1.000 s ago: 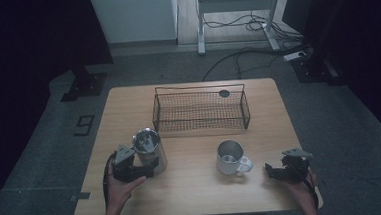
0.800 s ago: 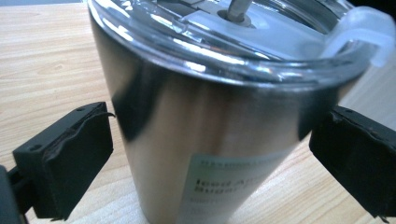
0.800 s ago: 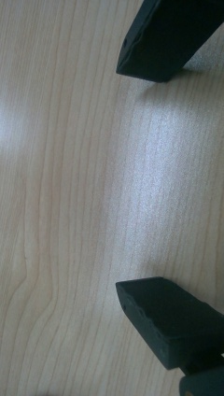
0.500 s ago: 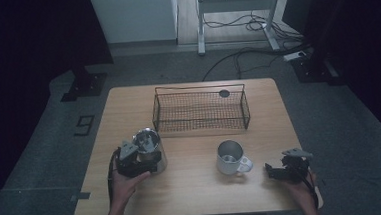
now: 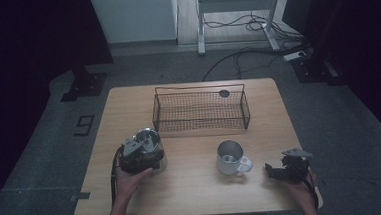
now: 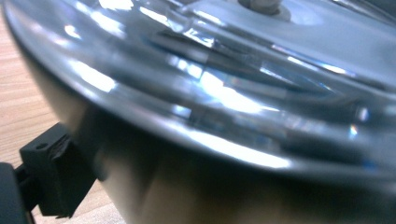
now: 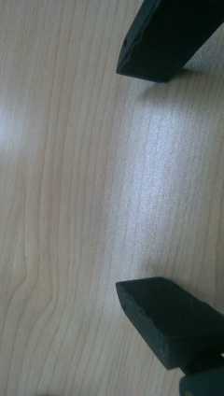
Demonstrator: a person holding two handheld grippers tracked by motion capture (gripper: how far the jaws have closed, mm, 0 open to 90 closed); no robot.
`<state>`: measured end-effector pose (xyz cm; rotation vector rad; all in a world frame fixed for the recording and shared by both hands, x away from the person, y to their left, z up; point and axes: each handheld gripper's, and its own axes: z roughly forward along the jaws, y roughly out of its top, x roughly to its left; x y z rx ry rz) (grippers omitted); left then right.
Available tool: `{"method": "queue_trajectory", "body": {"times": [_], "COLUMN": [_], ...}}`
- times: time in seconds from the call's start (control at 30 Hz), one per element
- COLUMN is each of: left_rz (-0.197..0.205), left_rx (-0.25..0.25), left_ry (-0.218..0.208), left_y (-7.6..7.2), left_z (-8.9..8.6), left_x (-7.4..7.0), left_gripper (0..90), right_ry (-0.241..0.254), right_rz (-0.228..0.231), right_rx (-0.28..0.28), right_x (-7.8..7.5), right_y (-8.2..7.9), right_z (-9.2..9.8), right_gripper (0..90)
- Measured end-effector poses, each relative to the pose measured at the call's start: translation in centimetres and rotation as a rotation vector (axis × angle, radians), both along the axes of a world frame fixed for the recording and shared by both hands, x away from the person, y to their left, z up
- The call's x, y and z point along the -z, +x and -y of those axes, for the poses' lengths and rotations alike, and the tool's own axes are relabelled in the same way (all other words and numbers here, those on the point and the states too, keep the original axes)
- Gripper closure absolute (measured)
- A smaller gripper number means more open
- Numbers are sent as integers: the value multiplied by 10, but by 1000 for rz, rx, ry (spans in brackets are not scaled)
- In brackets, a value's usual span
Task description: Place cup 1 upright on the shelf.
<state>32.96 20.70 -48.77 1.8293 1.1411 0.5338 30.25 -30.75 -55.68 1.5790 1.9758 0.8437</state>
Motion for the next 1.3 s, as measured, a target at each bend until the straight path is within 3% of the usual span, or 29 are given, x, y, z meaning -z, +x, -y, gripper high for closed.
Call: {"method": "queue_trajectory", "body": {"times": [0.3,0.77,1.3], "left_rz": [16,11,57], "left_rx": [0,37,61], "left_ry": [27,-7,-16], "left_y": [-1,0,-6], "left_z": [0,-2,0], "left_x": [-4,-6,-32], "left_gripper": [35,40,40], "right_ry": [0,0,0], "right_rz": [1,1,1], "right_rx": [3,5,5], "right_x": [0,0,0], "right_y": [0,0,0], "right_z": [0,0,0], "right_gripper": [0,1,1]}}
